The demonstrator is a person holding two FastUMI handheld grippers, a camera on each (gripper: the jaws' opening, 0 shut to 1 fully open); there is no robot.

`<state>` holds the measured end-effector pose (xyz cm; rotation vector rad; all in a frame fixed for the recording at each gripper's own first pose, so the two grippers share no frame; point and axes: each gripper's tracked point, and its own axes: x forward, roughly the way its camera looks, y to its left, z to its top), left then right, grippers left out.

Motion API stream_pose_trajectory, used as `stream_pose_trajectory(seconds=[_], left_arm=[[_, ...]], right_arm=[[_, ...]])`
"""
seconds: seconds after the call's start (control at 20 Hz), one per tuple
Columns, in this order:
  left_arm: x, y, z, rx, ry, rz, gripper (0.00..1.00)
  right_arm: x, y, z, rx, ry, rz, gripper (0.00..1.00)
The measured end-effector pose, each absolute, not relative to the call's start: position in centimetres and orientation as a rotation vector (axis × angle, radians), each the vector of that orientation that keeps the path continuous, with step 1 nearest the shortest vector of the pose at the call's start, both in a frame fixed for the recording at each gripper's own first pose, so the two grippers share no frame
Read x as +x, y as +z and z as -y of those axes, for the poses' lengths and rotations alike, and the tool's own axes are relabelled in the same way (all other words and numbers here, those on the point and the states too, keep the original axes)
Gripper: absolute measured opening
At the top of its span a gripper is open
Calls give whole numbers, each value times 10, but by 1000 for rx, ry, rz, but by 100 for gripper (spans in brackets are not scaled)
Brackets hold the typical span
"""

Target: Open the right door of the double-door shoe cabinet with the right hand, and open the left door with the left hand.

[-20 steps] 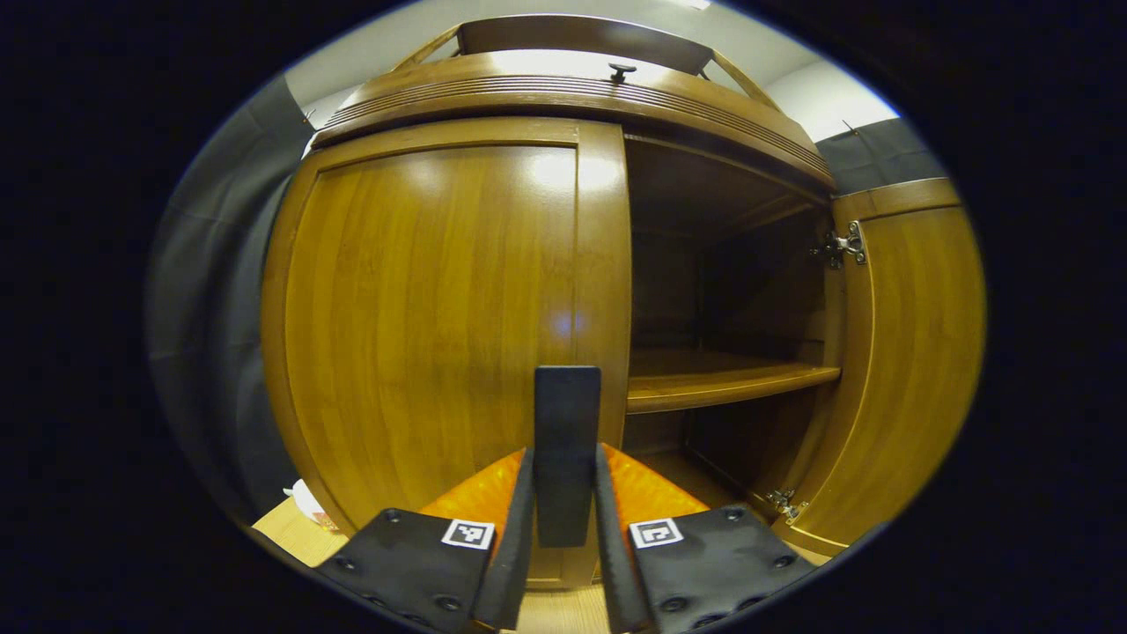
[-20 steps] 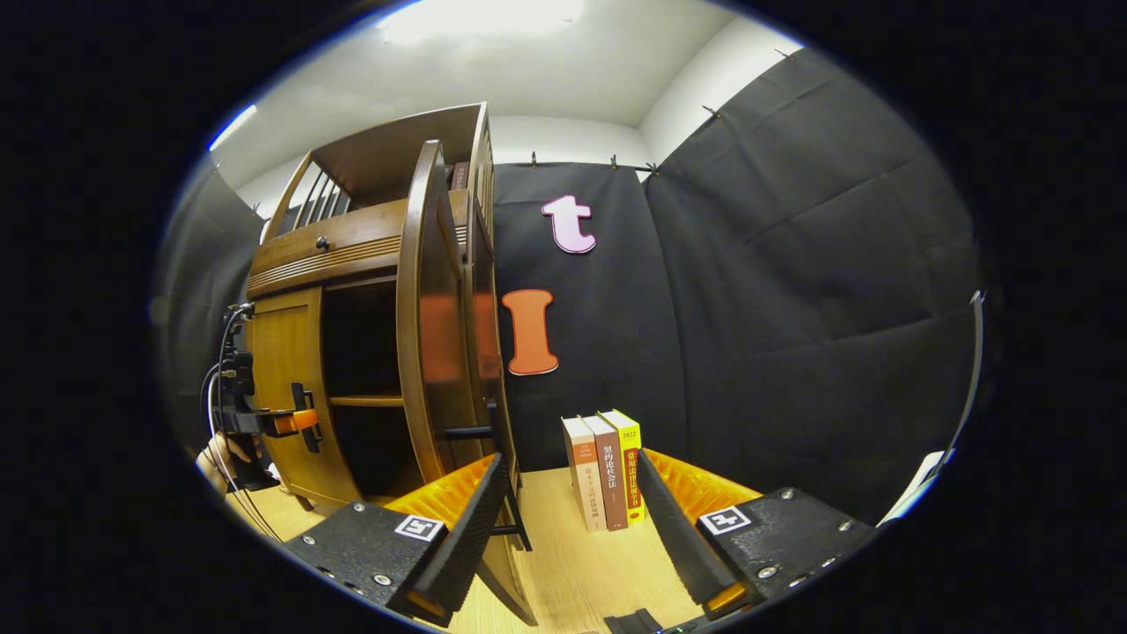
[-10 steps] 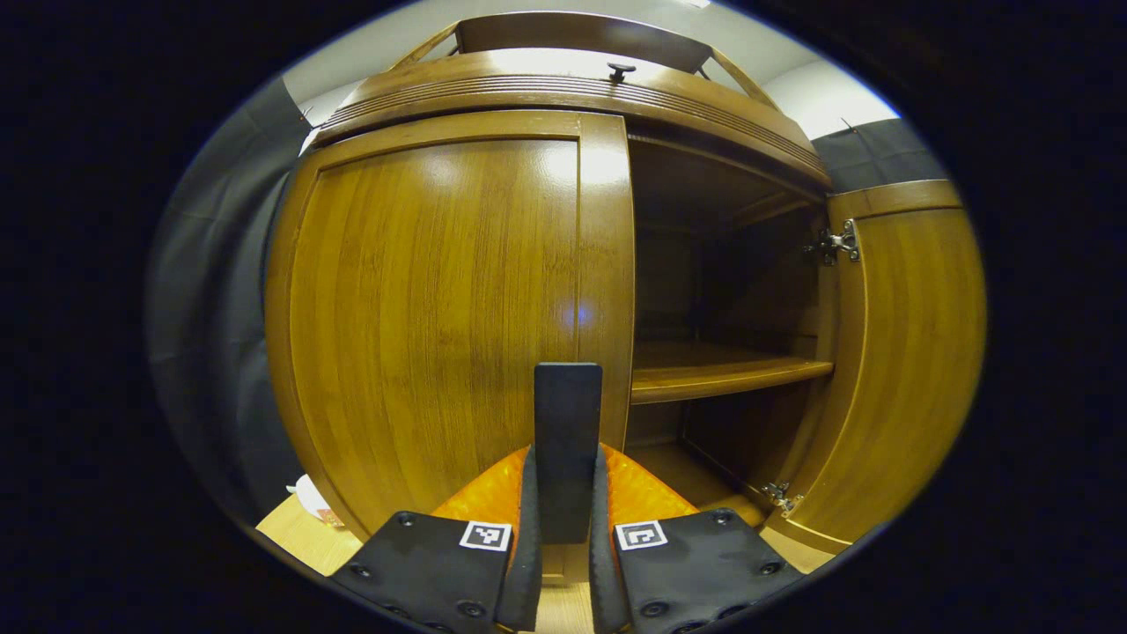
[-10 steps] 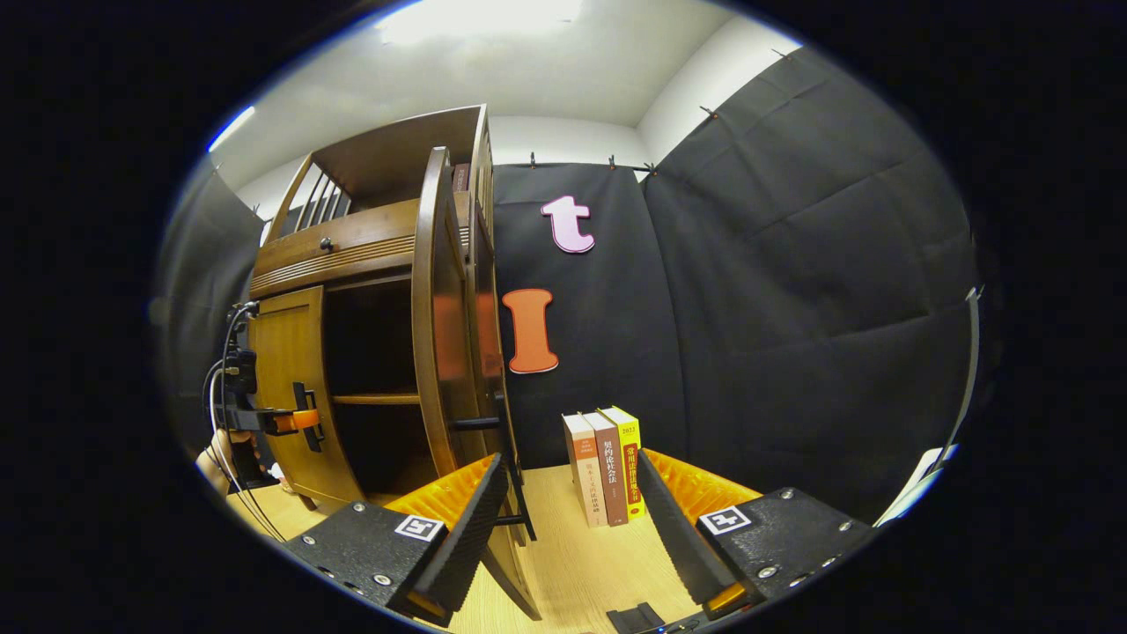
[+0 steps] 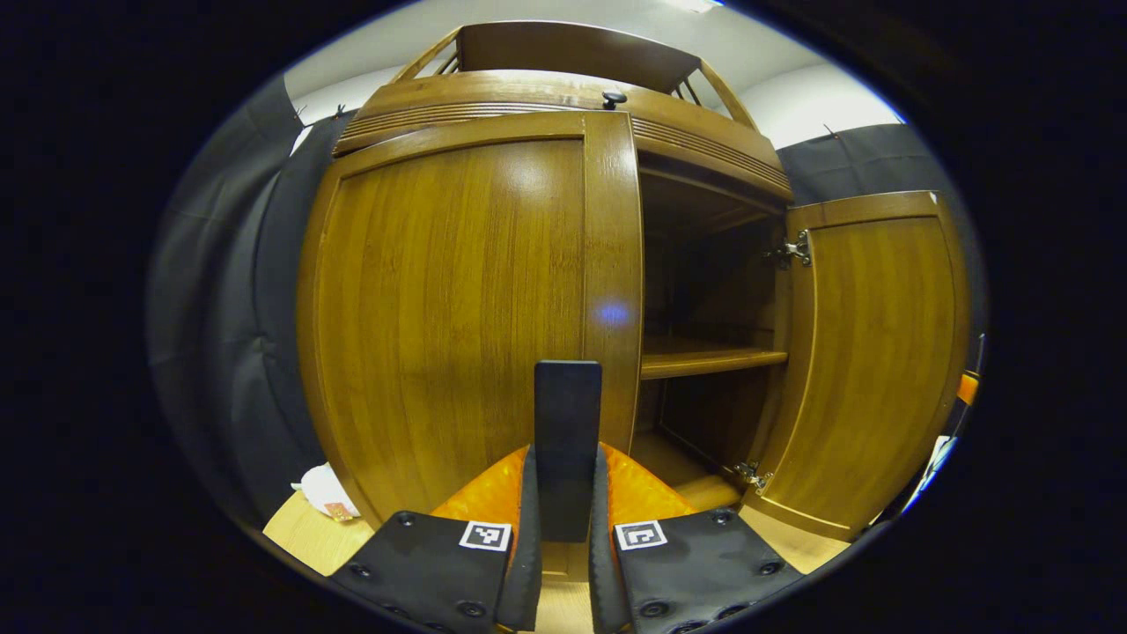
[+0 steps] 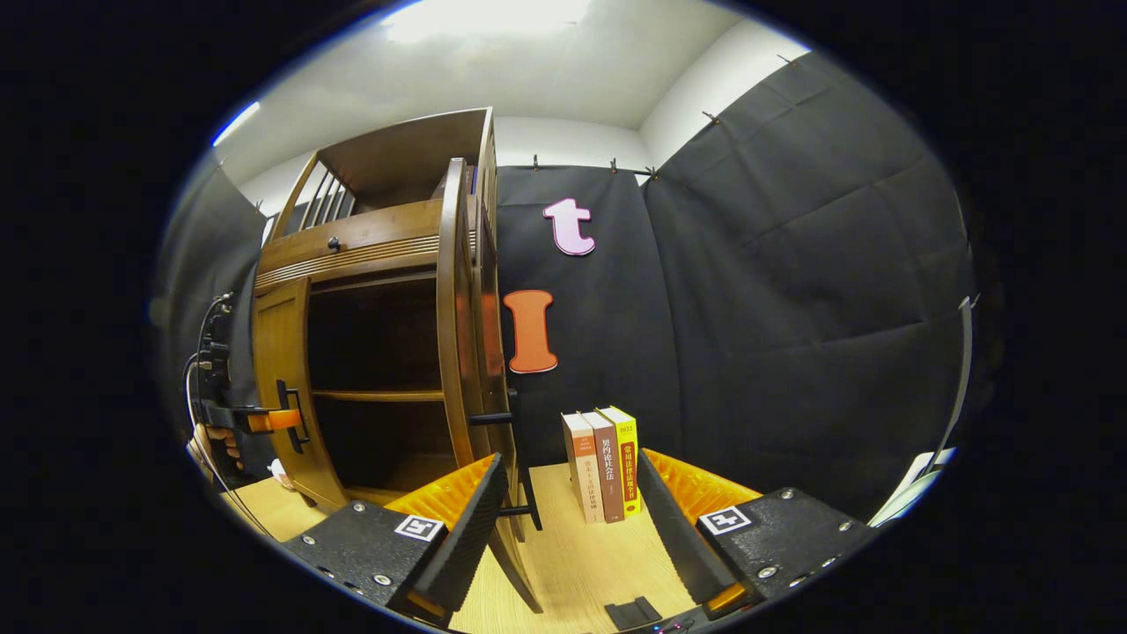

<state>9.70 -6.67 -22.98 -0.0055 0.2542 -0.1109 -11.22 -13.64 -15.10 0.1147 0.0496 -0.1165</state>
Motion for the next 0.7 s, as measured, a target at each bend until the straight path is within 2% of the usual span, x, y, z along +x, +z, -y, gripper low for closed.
stream_pose_trajectory(seconds=[0.05,0.7], left_arm=[[90,-228,64,-4,-116,-256,29],[8,-209,16,0,-129,-249,29]], right_arm=[[-113,-149,135,119,-114,-47,96],[-126,-136,96,101,-69,-25,96]])
